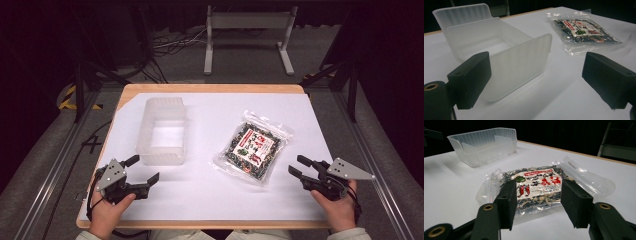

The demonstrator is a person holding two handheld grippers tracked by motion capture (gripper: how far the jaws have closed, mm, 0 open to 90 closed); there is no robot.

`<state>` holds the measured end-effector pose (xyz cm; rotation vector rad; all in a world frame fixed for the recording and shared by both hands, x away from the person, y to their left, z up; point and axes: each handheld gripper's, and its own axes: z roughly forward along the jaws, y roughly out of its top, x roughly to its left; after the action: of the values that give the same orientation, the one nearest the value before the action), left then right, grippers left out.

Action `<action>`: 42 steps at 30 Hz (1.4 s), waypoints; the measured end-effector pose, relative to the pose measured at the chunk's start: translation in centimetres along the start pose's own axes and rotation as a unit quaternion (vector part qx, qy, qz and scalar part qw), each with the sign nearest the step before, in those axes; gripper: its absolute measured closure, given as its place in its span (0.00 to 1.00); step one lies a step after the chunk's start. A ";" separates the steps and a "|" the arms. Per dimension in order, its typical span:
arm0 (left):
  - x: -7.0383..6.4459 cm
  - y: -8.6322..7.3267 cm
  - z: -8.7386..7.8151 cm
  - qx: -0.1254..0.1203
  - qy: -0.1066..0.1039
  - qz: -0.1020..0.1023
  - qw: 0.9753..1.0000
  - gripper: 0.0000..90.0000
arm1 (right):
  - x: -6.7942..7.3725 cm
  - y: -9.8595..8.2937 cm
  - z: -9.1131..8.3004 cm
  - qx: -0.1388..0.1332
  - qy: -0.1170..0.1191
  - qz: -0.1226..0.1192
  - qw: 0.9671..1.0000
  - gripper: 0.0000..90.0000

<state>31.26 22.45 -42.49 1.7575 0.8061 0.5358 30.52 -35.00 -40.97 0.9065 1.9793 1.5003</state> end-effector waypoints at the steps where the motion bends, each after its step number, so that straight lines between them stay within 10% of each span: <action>1: 0.0 0.0 0.1 0.002 0.004 0.003 1.000 0.11 | 0.0 0.1 0.0 -0.001 0.000 0.001 1.000 0.53; 42: 1.1 -0.7 0.1 0.014 0.009 -0.009 1.000 0.11 | -6.3 7.6 7.6 0.036 -0.045 0.042 0.997 0.41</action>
<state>31.89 23.30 -43.18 1.7718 0.8447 0.5309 41.80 -33.62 -35.76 1.0813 1.9627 1.4158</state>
